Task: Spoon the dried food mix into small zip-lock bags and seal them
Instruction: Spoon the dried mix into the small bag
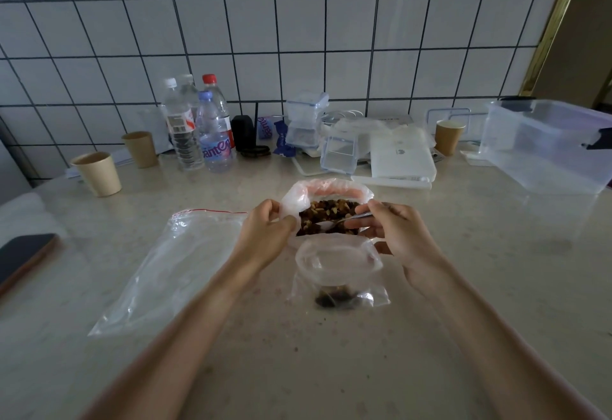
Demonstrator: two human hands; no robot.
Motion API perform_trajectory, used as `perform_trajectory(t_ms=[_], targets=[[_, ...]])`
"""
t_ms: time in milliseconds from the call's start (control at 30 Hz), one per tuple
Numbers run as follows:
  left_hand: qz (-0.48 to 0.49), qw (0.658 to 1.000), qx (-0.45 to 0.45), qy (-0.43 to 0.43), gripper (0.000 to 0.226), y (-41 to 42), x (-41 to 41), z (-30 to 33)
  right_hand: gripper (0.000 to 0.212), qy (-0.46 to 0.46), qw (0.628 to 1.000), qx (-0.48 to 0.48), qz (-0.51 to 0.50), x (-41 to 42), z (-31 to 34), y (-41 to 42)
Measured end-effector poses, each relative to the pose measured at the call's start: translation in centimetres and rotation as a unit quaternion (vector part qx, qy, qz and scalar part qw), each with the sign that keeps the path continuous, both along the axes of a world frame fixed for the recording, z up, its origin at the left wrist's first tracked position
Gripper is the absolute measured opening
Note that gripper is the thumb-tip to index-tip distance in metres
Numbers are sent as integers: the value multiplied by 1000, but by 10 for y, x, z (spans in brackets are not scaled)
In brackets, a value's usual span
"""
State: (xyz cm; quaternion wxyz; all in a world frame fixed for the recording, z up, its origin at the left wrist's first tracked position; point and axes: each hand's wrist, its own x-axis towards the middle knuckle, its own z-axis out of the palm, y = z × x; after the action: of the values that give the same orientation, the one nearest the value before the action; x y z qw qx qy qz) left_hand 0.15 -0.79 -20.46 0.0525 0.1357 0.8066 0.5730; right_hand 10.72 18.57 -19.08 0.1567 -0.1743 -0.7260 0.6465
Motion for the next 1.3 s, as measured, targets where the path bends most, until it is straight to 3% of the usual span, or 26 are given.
perform_trajectory(t_ms=[100, 200, 533, 767, 900, 1033, 1167, 1300], targets=[[2, 997, 61, -37, 31, 1, 6, 5, 35, -11, 999, -28, 14, 1, -1, 0], [-5, 993, 98, -60, 24, 2, 8, 7, 35, -23, 999, -42, 25, 0, -3, -2], [4, 992, 104, -67, 17, 2, 11, 8, 35, -13, 988, -152, 9, -2, -4, 5], [-2, 994, 83, -68, 17, -7, 4, 9, 35, 46, 988, -145, -23, 5, 7, 8], [14, 999, -29, -36, 34, -19, 0, 14, 37, 87, 983, -159, -21, 12, 16, 13], [46, 993, -99, 40, 34, -27, 5, 24, 40, 118, 979, -165, -18, 18, 24, 20], [-80, 990, -118, 19, 39, -27, 26, 38, 42, 129, 980, -152, -14, 23, 28, 24], [-104, 971, -192, 99, 21, -16, 38, 29, 42, 117, 989, -94, 8, 26, 31, 23]])
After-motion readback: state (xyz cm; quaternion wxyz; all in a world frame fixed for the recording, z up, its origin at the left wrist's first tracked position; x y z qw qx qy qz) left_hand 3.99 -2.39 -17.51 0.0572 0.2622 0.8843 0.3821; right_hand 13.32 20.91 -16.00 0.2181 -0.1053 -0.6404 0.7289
